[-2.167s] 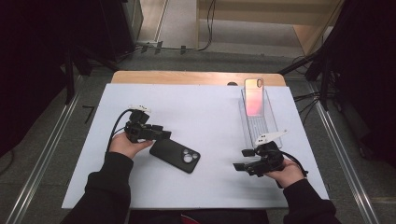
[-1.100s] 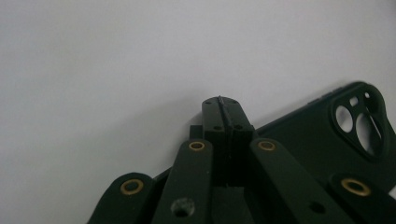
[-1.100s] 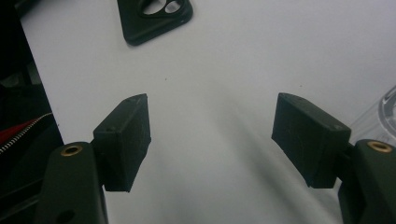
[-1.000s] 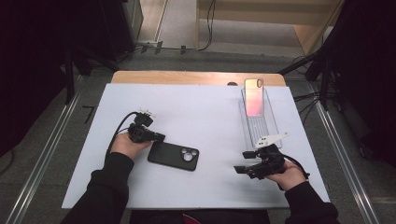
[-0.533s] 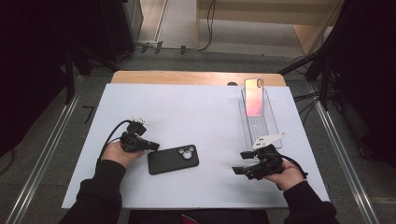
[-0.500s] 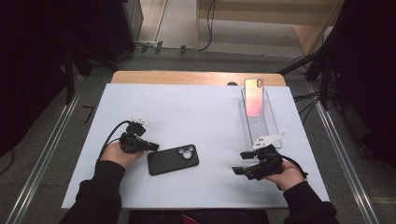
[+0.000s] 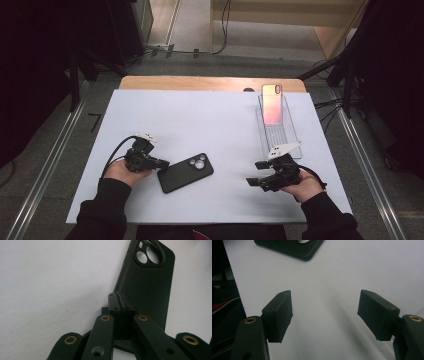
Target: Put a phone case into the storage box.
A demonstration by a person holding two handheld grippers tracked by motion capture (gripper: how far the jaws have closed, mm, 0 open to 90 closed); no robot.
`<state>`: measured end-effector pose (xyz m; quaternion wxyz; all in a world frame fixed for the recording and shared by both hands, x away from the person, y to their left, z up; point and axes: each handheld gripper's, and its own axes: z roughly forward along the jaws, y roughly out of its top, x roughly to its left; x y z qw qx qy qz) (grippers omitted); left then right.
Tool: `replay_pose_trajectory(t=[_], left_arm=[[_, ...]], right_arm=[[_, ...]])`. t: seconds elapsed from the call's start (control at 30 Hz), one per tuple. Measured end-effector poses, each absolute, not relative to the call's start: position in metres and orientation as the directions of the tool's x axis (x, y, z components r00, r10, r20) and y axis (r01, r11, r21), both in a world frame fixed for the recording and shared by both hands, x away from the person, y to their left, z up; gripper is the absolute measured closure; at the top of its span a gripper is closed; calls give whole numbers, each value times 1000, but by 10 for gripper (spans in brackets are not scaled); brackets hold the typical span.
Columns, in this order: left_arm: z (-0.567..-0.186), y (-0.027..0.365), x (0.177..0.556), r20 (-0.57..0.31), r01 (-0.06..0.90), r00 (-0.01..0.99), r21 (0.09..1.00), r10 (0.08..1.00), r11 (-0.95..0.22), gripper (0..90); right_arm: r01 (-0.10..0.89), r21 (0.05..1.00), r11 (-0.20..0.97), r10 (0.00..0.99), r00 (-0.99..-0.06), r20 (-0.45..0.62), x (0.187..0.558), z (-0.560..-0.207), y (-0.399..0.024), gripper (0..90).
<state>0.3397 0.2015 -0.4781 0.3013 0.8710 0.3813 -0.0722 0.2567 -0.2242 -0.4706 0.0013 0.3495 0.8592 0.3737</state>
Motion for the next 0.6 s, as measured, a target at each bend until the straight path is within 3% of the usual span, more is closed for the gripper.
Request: replay_pose_trajectory(t=[0.6], left_arm=[[-485,199,337,-363,718,692,428,624,-548,899]], right_arm=[[597,645,477,599,-758,259,257,-471,-225,261]])
